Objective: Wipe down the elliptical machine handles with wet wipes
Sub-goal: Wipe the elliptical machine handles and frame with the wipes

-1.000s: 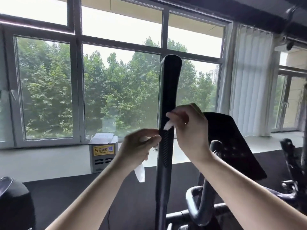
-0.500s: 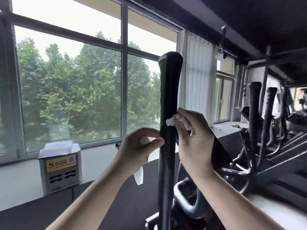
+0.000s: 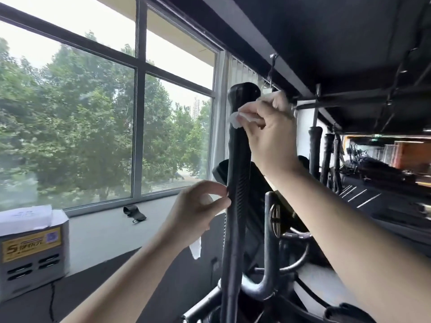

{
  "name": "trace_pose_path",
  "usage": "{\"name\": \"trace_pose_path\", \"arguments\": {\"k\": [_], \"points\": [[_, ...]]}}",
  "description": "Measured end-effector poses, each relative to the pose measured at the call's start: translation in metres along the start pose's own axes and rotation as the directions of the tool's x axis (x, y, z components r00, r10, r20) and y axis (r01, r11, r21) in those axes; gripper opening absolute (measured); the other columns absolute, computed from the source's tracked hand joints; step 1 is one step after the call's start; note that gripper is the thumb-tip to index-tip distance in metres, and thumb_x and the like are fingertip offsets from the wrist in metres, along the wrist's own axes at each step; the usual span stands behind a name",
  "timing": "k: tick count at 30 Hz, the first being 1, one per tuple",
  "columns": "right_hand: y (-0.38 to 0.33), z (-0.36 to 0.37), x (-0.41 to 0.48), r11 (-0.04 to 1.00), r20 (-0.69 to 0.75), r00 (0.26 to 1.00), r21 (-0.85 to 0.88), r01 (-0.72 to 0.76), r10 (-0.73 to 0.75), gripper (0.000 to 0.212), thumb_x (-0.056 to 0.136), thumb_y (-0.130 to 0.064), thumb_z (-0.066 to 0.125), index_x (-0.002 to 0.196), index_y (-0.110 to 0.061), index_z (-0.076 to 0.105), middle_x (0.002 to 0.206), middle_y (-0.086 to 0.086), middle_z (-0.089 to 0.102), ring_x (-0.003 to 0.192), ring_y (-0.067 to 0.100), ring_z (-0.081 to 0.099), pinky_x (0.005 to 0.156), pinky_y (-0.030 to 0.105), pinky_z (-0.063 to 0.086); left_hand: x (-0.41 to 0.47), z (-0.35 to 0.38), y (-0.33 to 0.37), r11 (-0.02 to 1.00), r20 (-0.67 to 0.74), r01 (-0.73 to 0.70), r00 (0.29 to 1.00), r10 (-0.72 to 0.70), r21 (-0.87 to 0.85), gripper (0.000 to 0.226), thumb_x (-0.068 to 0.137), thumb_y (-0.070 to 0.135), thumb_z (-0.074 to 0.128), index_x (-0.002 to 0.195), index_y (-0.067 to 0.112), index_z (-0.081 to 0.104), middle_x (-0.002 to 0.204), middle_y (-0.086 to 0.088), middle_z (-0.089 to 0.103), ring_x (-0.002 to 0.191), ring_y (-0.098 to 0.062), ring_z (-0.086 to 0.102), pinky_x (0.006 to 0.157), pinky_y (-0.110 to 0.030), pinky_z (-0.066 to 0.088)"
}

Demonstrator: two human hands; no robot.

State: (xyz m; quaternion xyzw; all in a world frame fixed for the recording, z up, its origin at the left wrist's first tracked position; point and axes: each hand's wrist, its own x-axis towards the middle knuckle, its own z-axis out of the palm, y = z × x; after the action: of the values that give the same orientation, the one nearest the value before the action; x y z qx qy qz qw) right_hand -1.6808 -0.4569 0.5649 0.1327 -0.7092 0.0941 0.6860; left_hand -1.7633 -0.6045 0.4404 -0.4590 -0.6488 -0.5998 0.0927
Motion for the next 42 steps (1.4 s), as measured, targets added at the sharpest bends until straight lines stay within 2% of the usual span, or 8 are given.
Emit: {"name": "trace_pose_path", "arguments": {"k": [3, 8, 16, 22, 25, 32, 36, 42], "points": [[-0.002, -0.001, -0.015, 0.997, 0.082, 0.997, -0.076, -0.006, 0.012, 0.015, 0.096, -0.019, 0.071, 0.107, -0.011, 0.078, 0.104, 0.008, 0.056, 0.093, 0.022, 0.069, 0.089, 0.032, 0.059, -0.003, 0.003, -0.002, 0.999, -0.011, 0.011, 1.0, -0.012, -0.052, 0.014, 0.089, 0.025, 0.078, 0.09, 0.038, 0.074, 0.054, 0.003, 0.054, 0.043, -0.009, 0.048, 0.045, -0.025, 0.046], [-0.014, -0.004, -0.036, 0.978, 0.095, 0.996, -0.207, 0.025, -0.005, 0.013, 0.094, -0.008, 0.074, 0.106, -0.007, 0.079, 0.095, 0.002, 0.059, 0.084, 0.0, 0.053, 0.083, 0.002, 0.043, -0.003, 0.003, -0.005, 0.994, -0.021, 0.028, 0.999, -0.031, -0.11, 0.015, 0.089, 0.024, 0.079, 0.089, 0.038, 0.076, 0.051, 0.002, 0.046, 0.043, -0.012, 0.045, 0.044, -0.023, 0.042], [-0.027, -0.024, -0.123, 0.985, 0.392, 0.92, -0.164, 0.043, 0.025, 0.016, 0.094, -0.003, 0.072, 0.104, -0.014, 0.079, 0.091, 0.001, 0.057, 0.079, 0.015, 0.064, 0.077, 0.032, 0.059, -0.015, 0.001, -0.016, 0.993, 0.01, 0.045, 0.999, -0.044, -0.112, 0.017, 0.087, 0.021, 0.08, 0.087, 0.037, 0.076, 0.066, -0.02, 0.057, 0.046, -0.016, 0.045, 0.044, -0.024, 0.043], [-0.026, -0.008, -0.04, 0.983, 0.193, 0.977, -0.179, -0.05, 0.085, 0.012, 0.095, -0.004, 0.071, 0.104, -0.009, 0.077, 0.102, -0.004, 0.054, 0.089, -0.008, 0.057, 0.088, 0.008, 0.049, -0.017, 0.003, -0.018, 0.993, 0.037, 0.069, 0.997, -0.066, -0.097, 0.008, 0.09, 0.023, 0.078, 0.094, 0.03, 0.078, 0.049, 0.013, 0.043, 0.045, -0.008, 0.041, 0.047, -0.029, 0.05], [-0.028, -0.007, -0.058, 0.978, 0.198, 0.978, -0.206, -0.021, 0.062, 0.018, 0.089, 0.002, 0.076, 0.105, -0.006, 0.078, 0.1, 0.0, 0.051, 0.089, -0.001, 0.056, 0.088, 0.0, 0.043, -0.021, 0.003, -0.02, 0.993, 0.055, 0.07, 0.996, -0.065, -0.094, 0.008, 0.092, 0.022, 0.076, 0.098, 0.027, 0.078, 0.045, 0.015, 0.041, 0.043, -0.004, 0.038, 0.047, -0.026, 0.05], [-0.041, -0.029, -0.176, 0.987, 0.442, 0.892, -0.158, -0.03, 0.098, 0.018, 0.093, 0.004, 0.068, 0.099, -0.012, 0.073, 0.095, -0.001, 0.057, 0.085, 0.012, 0.067, 0.081, 0.033, 0.059, -0.033, 0.002, -0.026, 0.994, 0.072, 0.062, 0.996, -0.055, -0.092, 0.01, 0.092, 0.017, 0.076, 0.095, 0.027, 0.077, 0.045, 0.016, 0.047, 0.044, -0.007, 0.044, 0.043, -0.015, 0.042], [-0.039, -0.026, -0.14, 0.99, 0.331, 0.936, -0.11, -0.091, 0.122, 0.038, 0.089, 0.015, 0.069, 0.109, -0.018, 0.07, 0.1, 0.001, 0.057, 0.096, 0.0, 0.068, 0.091, 0.017, 0.057, -0.034, 0.004, -0.028, 0.989, 0.07, 0.105, 0.993, -0.098, -0.107, 0.008, 0.092, 0.017, 0.076, 0.097, 0.023, 0.078, 0.046, 0.019, 0.051, 0.042, -0.003, 0.045, 0.043, -0.014, 0.041], [-0.036, -0.012, -0.09, 0.989, 0.228, 0.965, -0.1, -0.11, 0.13, 0.019, 0.095, 0.006, 0.069, 0.11, -0.005, 0.074, 0.108, -0.002, 0.054, 0.105, -0.013, 0.061, 0.094, 0.01, 0.052, -0.035, 0.005, -0.027, 0.983, 0.09, 0.129, 0.989, -0.118, -0.132, 0.008, 0.094, 0.018, 0.074, 0.1, 0.021, 0.078, 0.044, 0.022, 0.05, 0.041, 0.001, 0.042, 0.045, -0.017, 0.044]]}}
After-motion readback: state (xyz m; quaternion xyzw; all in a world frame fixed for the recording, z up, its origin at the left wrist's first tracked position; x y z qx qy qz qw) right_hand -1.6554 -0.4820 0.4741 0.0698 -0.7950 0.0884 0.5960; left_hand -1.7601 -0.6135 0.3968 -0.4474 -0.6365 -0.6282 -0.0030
